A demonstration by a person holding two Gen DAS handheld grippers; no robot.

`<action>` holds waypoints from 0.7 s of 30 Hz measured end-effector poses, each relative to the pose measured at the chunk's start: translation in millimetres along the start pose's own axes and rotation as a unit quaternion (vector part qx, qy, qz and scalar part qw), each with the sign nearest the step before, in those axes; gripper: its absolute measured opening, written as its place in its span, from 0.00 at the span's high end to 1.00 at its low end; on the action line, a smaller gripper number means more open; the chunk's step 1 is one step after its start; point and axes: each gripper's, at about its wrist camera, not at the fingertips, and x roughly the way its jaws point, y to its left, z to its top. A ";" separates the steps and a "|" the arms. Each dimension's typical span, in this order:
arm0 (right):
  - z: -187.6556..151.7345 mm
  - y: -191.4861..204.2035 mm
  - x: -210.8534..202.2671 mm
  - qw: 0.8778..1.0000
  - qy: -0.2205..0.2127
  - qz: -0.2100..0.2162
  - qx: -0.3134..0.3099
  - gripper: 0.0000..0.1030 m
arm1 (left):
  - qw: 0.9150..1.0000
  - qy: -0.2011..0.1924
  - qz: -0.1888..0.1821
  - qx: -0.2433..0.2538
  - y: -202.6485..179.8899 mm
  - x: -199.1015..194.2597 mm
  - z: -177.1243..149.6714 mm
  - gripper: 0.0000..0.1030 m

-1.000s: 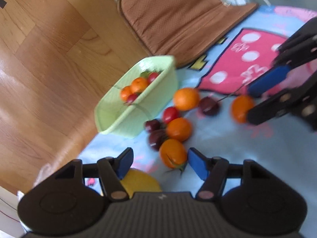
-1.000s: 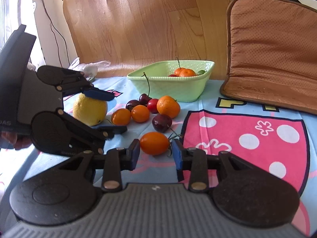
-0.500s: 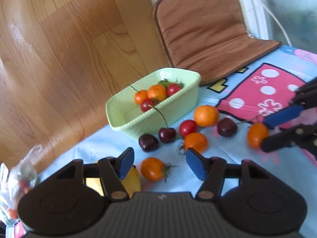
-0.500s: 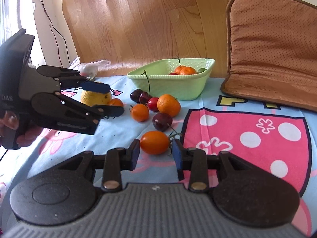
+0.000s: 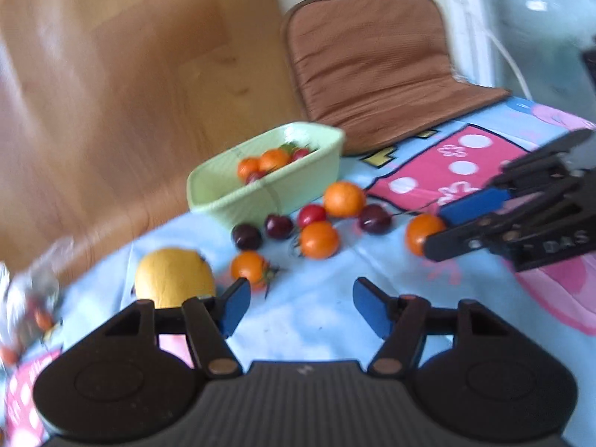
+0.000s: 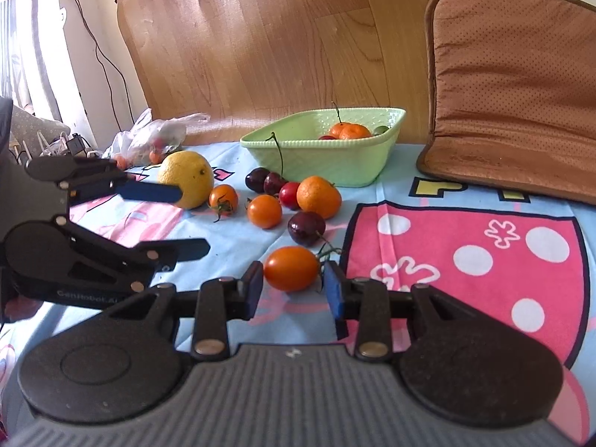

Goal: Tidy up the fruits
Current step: 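Close the right gripper on the oval orange tomato while the left holds its tomato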

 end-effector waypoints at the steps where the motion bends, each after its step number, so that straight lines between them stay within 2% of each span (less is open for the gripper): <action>1: -0.1 -0.2 -0.4 1.000 -0.001 -0.001 0.000 0.62 | 1.000 0.002 0.005 -0.019 4.5 4.5 0.4 0.39; 4: -0.2 -1.3 -1.1 1.000 -0.003 -0.001 0.003 0.62 | 0.995 0.003 0.002 -0.096 21.4 17.2 2.4 0.39; 6: 0.1 -2.3 -0.9 1.000 -0.002 -0.001 0.005 0.62 | 0.992 -0.007 0.000 -0.124 31.5 23.3 3.7 0.40; 10: 0.2 -3.7 0.1 1.000 0.000 0.002 0.008 0.62 | 0.990 -0.020 -0.014 -0.137 39.9 37.3 6.7 0.41; 12: 0.2 -3.8 0.5 1.000 0.001 0.003 0.010 0.62 | 0.990 -0.010 -0.022 -0.139 40.6 46.7 8.7 0.57; 13: 0.0 -3.6 0.4 1.000 0.001 0.003 0.011 0.62 | 0.989 0.001 -0.028 -0.148 42.1 51.5 7.6 0.70; 16: -0.2 -4.0 0.4 1.000 0.001 0.003 0.012 0.62 | 0.986 0.000 -0.036 -0.163 42.5 50.6 0.7 0.71; 21: 0.1 -3.6 0.2 1.000 0.001 0.002 0.009 0.63 | 0.981 -0.002 -0.061 -0.186 33.7 24.8 -15.7 0.71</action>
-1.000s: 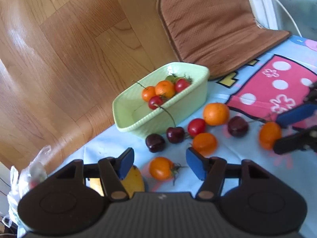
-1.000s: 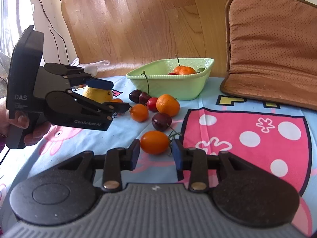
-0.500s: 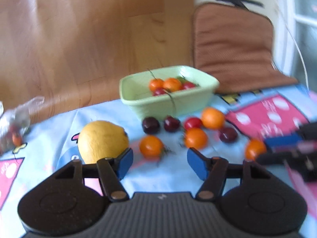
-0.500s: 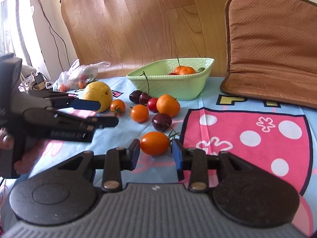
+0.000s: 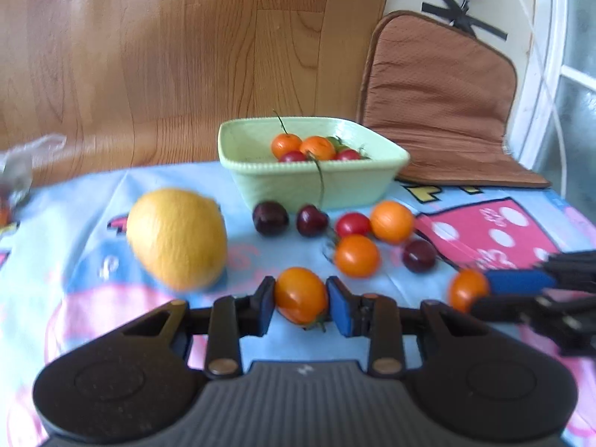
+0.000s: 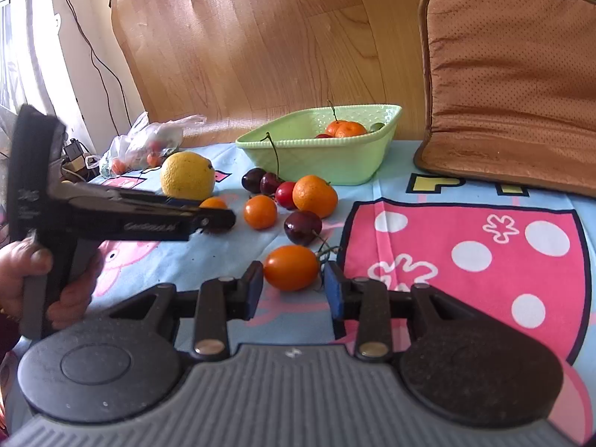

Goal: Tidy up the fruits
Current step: 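Carry both orange tomatoes over the green basket and open both grippers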

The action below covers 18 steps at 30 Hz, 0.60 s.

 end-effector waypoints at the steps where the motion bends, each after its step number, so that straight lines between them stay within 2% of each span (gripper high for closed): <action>1: 0.0 0.3 0.4 1.000 0.001 0.000 -0.002 0.64 | 1.000 -0.002 -0.005 -0.005 -2.4 -6.8 -5.7 0.71; 6: -0.1 6.6 2.6 1.000 0.009 -0.007 -0.020 0.65 | 0.999 0.000 -0.040 -0.010 -17.7 -27.1 -20.8 0.71; 12: -2.6 16.7 4.5 0.998 0.018 -0.022 -0.049 0.59 | 0.999 -0.001 -0.046 0.005 -26.4 -25.5 -20.9 0.71; 13: -2.6 17.6 5.5 0.998 0.019 -0.025 -0.054 0.59 | 0.999 0.000 -0.049 0.003 -26.1 -25.3 -20.2 0.71; 14: -2.6 18.3 5.4 0.998 0.017 -0.029 -0.056 0.67 | 0.999 0.003 -0.054 0.000 -24.8 -24.8 -18.3 0.71; 16: -1.2 19.1 2.1 0.998 0.005 -0.027 -0.058 0.67 | 0.997 0.002 -0.072 -0.014 -21.6 -27.0 -11.9 0.71; 18: 5.6 22.8 -5.0 0.997 -0.014 -0.025 -0.070 0.67 | 0.997 -0.016 -0.075 -0.017 -16.9 -32.2 2.1 0.71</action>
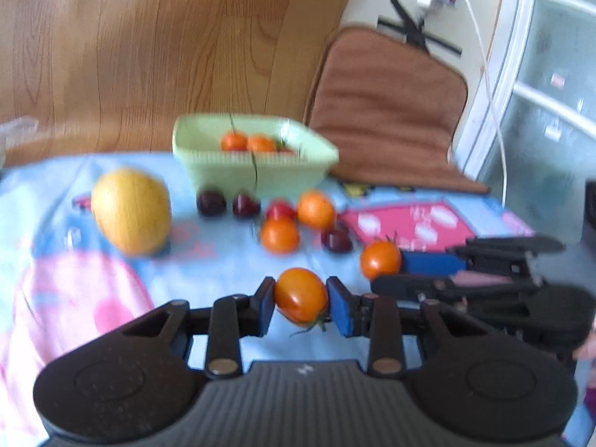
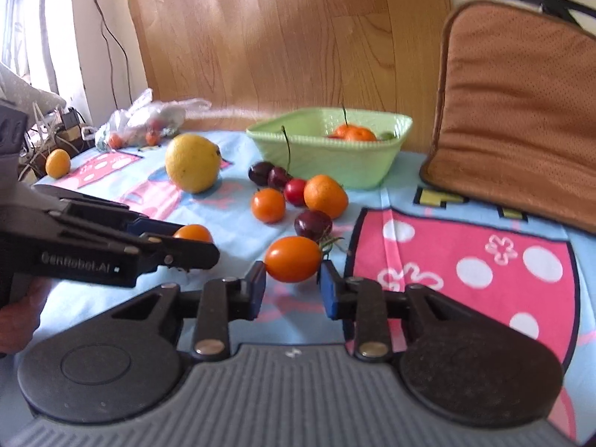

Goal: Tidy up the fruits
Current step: 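Carry both orange tomatoes over the green basket and open both grippers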

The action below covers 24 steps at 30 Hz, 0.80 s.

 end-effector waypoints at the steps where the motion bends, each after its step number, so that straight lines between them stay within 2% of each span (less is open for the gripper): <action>1: 6.3 0.9 -4.4 1.000 -0.013 0.002 -0.003 0.67 | 1.000 -0.012 -0.002 -0.002 3.2 -2.5 10.5 0.71; 4: 33.7 -2.2 -10.7 0.998 -0.061 0.008 -0.007 0.67 | 0.999 -0.036 -0.010 -0.014 15.8 0.2 48.1 0.71; 7: 61.1 -11.6 10.9 0.997 -0.074 -0.005 -0.015 0.67 | 0.999 -0.047 0.002 -0.013 26.0 22.3 85.6 0.71; 11: 82.7 -34.3 63.7 0.999 -0.046 -0.024 0.008 0.67 | 0.999 -0.013 0.028 -0.027 43.7 74.9 119.8 0.71; 14: 86.4 -48.1 96.5 0.999 -0.019 -0.034 0.021 0.66 | 0.999 0.017 0.039 -0.034 54.7 107.8 127.5 0.70; 17: 83.2 -54.0 111.5 0.999 -0.004 -0.045 0.028 0.65 | 0.997 0.033 0.056 -0.035 59.3 125.0 127.9 0.69; 19: 82.5 -55.1 104.9 0.998 -0.013 -0.048 0.032 0.65 | 0.997 0.025 0.053 -0.045 60.0 116.4 126.4 0.69; 22: 77.2 -56.1 73.3 0.997 -0.047 -0.038 0.048 0.65 | 0.997 -0.025 0.025 -0.062 67.5 73.6 115.6 0.69; 24: 68.7 -57.3 54.6 0.997 -0.051 -0.021 0.060 0.65 | 0.996 -0.050 0.006 -0.072 68.8 45.6 102.6 0.69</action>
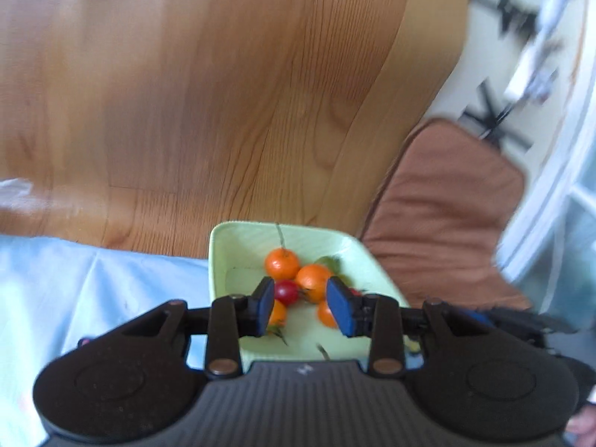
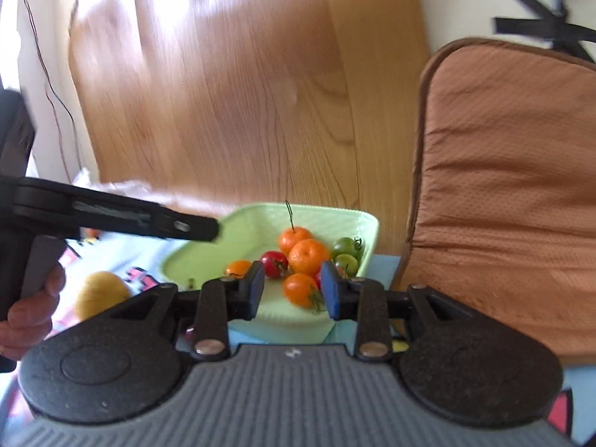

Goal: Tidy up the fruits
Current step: 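Carry both orange tomatoes over the green basket and open both grippers, then grasp an orange tomato with the left gripper while the right grasps a dark cherry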

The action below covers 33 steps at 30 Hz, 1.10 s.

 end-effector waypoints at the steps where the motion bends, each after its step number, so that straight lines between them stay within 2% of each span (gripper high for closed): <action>1: -4.6 -1.1 -6.4 1.000 0.005 0.008 0.003 0.65 | 1.000 -0.002 -0.009 -0.005 0.8 -11.6 -6.9 0.69; 4: -21.2 2.2 -17.7 0.999 0.031 0.013 0.003 0.65 | 1.000 0.009 -0.025 -0.008 -0.1 -31.7 -34.9 0.69; 9: -45.0 5.9 -31.0 0.999 0.046 0.013 0.023 0.66 | 0.998 0.053 -0.034 -0.009 -11.1 -26.1 -71.0 0.68; 11: -50.8 9.2 -35.1 0.998 0.053 0.022 0.027 0.65 | 0.997 0.067 -0.036 -0.012 -13.5 -19.6 -79.5 0.60; 17: -55.8 25.1 -23.4 0.997 0.073 0.027 -0.005 0.65 | 0.997 0.070 -0.016 0.014 -28.7 -0.1 -83.8 0.58; 18: -56.1 27.6 -18.6 0.997 0.078 0.026 -0.012 0.65 | 0.997 0.069 -0.009 0.019 -30.3 2.7 -84.9 0.60; 20: -58.3 32.1 -11.6 0.995 0.094 0.021 -0.026 0.66 | 0.996 0.082 -0.002 0.019 -30.6 9.6 -88.2 0.69; 22: -58.9 34.7 -17.6 0.995 0.087 0.022 -0.034 0.71 | 0.997 0.078 -0.007 0.014 -29.2 5.1 -91.5 0.69; 29: -75.9 60.8 -43.0 0.993 0.087 0.047 -0.067 0.71 | 0.996 0.079 -0.025 -0.009 -25.7 -31.0 -109.2 0.70; 33: -64.0 62.9 -45.1 0.994 0.069 0.052 -0.067 0.71 | 0.997 0.063 -0.032 -0.011 -24.7 -37.6 -91.5 0.70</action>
